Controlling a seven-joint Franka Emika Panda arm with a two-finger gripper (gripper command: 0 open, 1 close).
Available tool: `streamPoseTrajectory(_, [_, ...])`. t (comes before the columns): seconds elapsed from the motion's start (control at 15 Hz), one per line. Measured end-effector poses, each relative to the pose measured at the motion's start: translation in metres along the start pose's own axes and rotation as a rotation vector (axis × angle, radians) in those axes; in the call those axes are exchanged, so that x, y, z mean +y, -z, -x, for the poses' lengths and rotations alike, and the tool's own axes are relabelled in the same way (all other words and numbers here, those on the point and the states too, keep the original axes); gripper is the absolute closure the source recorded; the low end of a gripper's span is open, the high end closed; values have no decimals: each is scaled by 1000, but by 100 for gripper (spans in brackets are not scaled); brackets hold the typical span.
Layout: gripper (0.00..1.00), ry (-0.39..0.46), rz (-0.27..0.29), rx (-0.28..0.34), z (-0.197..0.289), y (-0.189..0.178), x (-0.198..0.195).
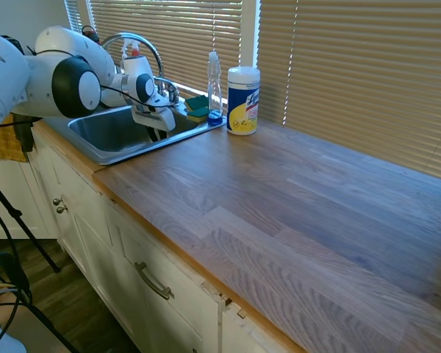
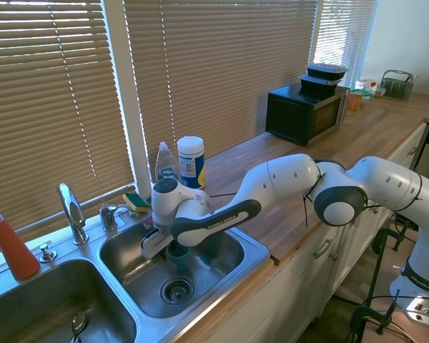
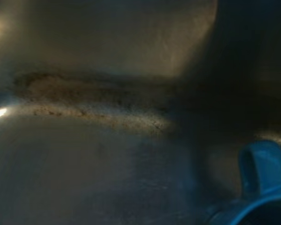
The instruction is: Put the mug in the sink
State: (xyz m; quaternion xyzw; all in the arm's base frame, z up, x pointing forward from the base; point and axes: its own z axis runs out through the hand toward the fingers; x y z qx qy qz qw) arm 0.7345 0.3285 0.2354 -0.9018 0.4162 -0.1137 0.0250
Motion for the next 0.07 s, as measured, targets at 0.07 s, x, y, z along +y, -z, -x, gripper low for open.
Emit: streamPoseTrajectory(0.07, [0,1,1,6,4,12,0])
